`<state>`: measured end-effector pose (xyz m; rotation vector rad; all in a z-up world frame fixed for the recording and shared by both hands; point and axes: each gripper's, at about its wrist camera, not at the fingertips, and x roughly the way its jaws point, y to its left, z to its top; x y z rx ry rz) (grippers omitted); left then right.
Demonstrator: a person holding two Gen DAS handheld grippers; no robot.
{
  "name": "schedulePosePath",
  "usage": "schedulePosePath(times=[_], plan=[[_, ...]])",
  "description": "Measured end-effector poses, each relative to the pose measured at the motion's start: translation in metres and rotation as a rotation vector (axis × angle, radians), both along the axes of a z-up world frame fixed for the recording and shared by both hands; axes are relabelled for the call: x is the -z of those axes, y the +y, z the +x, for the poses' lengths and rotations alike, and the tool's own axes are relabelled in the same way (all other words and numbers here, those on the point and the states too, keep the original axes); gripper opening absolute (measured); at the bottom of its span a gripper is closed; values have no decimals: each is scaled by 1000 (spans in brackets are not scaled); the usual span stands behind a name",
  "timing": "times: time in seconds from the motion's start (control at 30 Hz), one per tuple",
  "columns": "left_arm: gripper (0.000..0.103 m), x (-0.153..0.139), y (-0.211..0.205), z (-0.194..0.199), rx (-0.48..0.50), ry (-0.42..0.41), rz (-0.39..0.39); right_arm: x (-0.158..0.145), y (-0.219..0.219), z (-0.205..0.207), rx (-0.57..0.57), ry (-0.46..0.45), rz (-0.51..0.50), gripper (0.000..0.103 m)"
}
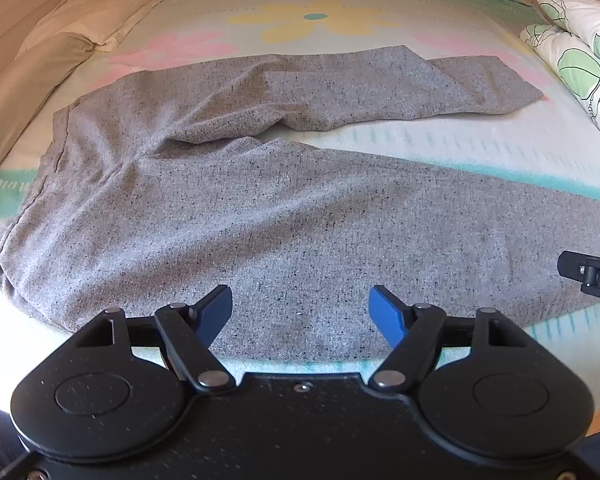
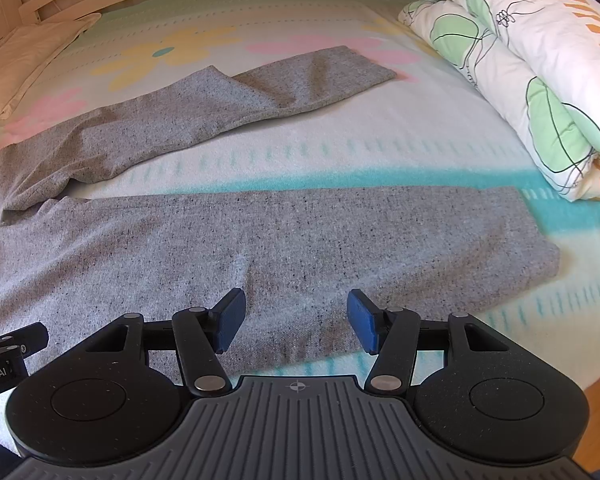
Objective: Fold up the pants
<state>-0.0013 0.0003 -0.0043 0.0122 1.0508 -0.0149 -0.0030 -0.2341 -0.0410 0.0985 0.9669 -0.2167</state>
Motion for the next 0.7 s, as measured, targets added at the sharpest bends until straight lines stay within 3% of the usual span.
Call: schedulePosePath(times=[0.7], plan=[[76,0,2,2,-12,5,1,1,-1,-1,-2,1,-8,55]])
